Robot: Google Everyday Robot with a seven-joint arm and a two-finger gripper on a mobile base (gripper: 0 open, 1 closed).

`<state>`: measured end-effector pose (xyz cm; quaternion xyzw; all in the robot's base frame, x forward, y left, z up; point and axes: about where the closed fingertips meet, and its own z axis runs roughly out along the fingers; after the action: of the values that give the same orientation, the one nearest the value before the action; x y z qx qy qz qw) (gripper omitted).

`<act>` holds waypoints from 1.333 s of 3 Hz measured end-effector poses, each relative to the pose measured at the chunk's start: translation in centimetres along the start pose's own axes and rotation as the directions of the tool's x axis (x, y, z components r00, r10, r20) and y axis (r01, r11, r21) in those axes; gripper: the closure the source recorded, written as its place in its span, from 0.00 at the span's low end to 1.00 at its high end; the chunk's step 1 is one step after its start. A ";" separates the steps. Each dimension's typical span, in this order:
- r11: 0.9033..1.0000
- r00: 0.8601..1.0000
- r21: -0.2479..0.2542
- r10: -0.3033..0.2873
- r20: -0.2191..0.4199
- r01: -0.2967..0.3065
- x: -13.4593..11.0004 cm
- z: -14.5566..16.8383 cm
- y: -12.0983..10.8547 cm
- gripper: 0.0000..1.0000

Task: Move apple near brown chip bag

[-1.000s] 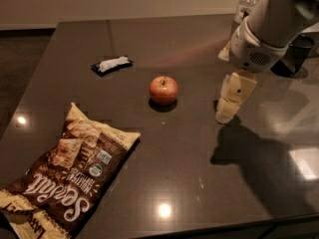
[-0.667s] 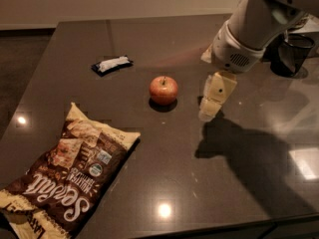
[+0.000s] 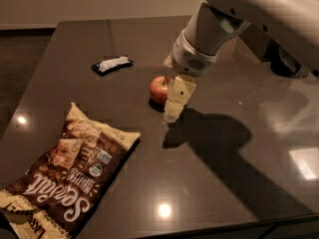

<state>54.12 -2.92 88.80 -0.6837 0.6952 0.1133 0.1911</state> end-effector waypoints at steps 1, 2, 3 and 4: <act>1.000 1.000 -0.021 -0.018 0.007 0.019 -0.6 1.5 -1.0 0.00; 0.999 0.999 -0.029 -0.031 0.008 0.032 -0.8 2.2 -1.8 0.00; 0.999 0.999 -0.031 -0.043 0.004 0.043 -0.7 2.3 -2.4 0.08; 0.998 0.998 -0.024 -0.060 -0.014 0.060 -0.2 2.1 -2.9 0.39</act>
Offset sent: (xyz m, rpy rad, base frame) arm 0.0336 0.0170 -0.0171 -0.0016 0.0085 0.0557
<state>57.20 -1.96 87.29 -0.7072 0.6743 0.1110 0.1812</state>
